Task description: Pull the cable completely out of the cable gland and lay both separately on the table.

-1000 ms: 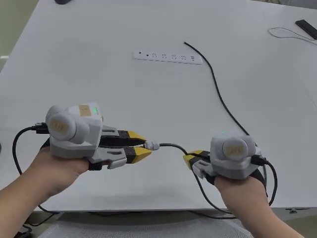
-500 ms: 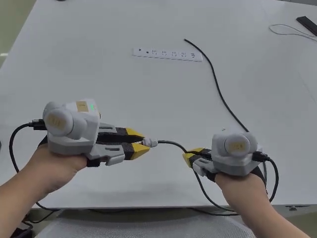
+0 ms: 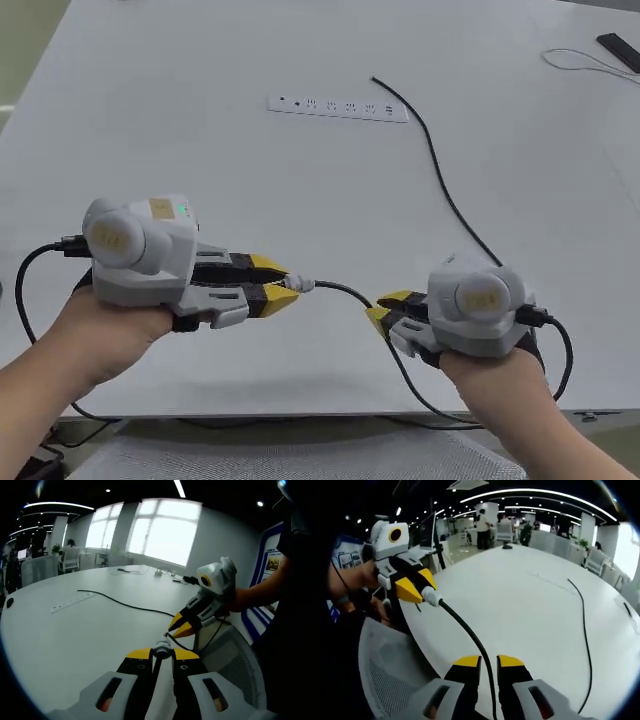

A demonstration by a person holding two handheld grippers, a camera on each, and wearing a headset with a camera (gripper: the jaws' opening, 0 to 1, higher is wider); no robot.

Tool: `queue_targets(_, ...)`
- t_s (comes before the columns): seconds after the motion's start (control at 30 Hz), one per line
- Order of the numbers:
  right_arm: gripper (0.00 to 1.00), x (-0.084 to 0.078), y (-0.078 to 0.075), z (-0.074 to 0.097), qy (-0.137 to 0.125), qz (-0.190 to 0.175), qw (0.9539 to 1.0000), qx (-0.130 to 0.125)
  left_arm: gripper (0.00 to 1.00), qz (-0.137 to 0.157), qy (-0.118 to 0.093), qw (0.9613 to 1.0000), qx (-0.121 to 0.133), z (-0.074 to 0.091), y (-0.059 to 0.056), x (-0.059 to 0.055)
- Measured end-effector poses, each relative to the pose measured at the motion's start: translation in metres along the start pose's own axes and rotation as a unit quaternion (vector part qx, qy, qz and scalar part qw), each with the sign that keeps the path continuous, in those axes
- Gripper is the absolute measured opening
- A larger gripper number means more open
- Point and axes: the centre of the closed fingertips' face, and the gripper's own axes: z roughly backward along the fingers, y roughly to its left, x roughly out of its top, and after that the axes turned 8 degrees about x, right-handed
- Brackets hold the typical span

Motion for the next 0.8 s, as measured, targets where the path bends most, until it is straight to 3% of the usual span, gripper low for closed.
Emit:
queue_targets(0.1, 0.17, 0.017, 0.015, 0.001, 0.002, 0.061, 0.9980, 0.016, 0.15, 0.001, 0.001, 1.0000, 0.000, 0.000, 0.000, -0.001)
queue_targets(0.3, 0.16, 0.041, 0.043, -0.010, 0.017, 0.185, 0.9822, 0.028, 0.15, 0.000, 0.000, 1.0000, 0.000, -0.001, -0.001, 0.000)
queue_targets(0.37, 0.16, 0.043, 0.048, -0.016, 0.021, 0.206, 0.9779, 0.030, 0.15, -0.001, -0.001, 1.0000, -0.001, -0.002, -0.002, 0.000)
queue_targets(0.5, 0.14, 0.042, 0.052, -0.023, 0.019, 0.215, 0.9758, 0.035, 0.15, 0.001, 0.000, 1.0000, -0.002, -0.002, -0.003, 0.000)
queue_targets(0.8, 0.04, 0.045, 0.050, -0.021, 0.007, 0.235, 0.9714, 0.034, 0.15, -0.001, 0.003, 1.0000, -0.006, -0.004, -0.005, -0.001)
